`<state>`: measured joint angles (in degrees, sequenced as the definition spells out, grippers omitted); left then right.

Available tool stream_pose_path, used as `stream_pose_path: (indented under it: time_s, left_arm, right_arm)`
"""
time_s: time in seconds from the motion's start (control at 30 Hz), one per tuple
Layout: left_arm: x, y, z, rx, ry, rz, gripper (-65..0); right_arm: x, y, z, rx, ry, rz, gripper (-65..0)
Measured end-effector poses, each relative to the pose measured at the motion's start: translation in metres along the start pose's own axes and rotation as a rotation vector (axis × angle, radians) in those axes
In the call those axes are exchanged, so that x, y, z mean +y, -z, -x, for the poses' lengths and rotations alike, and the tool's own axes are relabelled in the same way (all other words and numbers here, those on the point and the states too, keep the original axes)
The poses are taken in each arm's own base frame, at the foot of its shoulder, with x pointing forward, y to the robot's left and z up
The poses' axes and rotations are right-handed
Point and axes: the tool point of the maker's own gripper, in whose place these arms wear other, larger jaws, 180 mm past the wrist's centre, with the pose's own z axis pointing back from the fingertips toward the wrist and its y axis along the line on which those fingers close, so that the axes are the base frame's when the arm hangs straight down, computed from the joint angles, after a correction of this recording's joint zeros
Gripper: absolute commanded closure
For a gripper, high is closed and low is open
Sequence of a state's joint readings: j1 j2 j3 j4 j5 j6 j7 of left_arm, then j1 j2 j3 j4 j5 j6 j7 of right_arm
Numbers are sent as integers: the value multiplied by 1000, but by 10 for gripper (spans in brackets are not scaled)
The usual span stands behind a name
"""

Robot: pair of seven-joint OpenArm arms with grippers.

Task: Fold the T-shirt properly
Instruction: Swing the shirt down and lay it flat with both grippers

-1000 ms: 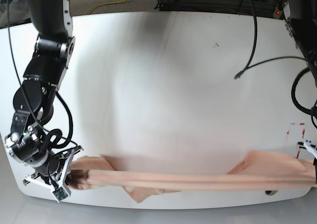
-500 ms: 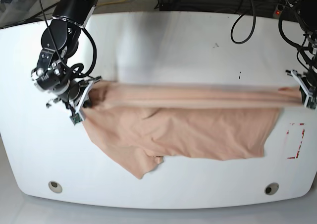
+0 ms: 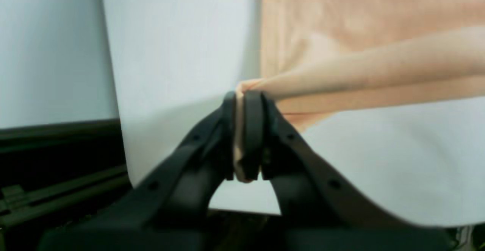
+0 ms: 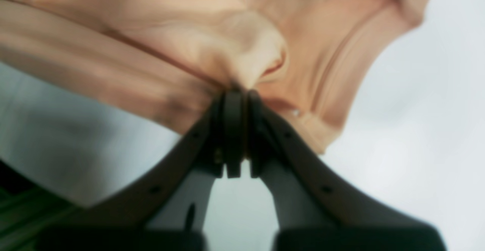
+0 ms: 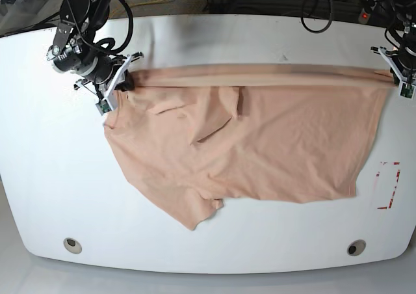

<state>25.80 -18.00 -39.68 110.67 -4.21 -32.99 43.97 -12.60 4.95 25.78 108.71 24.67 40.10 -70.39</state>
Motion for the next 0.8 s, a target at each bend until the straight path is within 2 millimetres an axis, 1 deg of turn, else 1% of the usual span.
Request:
stream_pose_path:
  time_s: [0.07,0.13,0.2,0.27,0.33,0.37,0.4,0.43,0.47,0.53,0.6,0.7,0.8]
  left_arm:
    - [-2,-1,4,8,4,8,0]
    - [-6,-1,11,22,-1,18,-22]
    - [-11,2,17,43,-4,35,-96]
    - [-22,9,26,76,10,66,-189]
    - [-29,11,27,78,5,92,-272]
    - [-30,11,27,77,3,94,-331]
    - [-27,11,27,79,6,88,-375]
    - [-25,12,28,85,12,83,-414]
    - [-25,12,28,85,13,82,-439]
    - [-25,12,28,85,10,81,-510]
    - [-25,12,27,82,9,84,-519]
    - [-24,13,22,70,5,81,-519]
    - [-21,16,6,25,-18,80,-519]
  right_arm:
    - [0,-3,8,-2,28,-8,-35]
    - [0,-5,19,11,51,-10,-81]
    - [0,-7,29,31,62,-6,-173]
    - [-2,-9,38,64,60,11,-282]
    - [-2,-15,37,59,47,22,-371]
    - [-1,-17,35,51,37,28,-420]
    - [-1,-21,29,36,23,35,-444]
    - [-1,-23,24,21,13,39,-453]
    - [-1,-24,22,14,7,43,-453]
    - [-3,-25,17,4,0,50,-434]
    - [-7,-26,11,-8,4,62,-430]
    - [-20,-26,-10,-57,6,89,-430]
    - [-33,-22,-35,-104,9,98,-430]
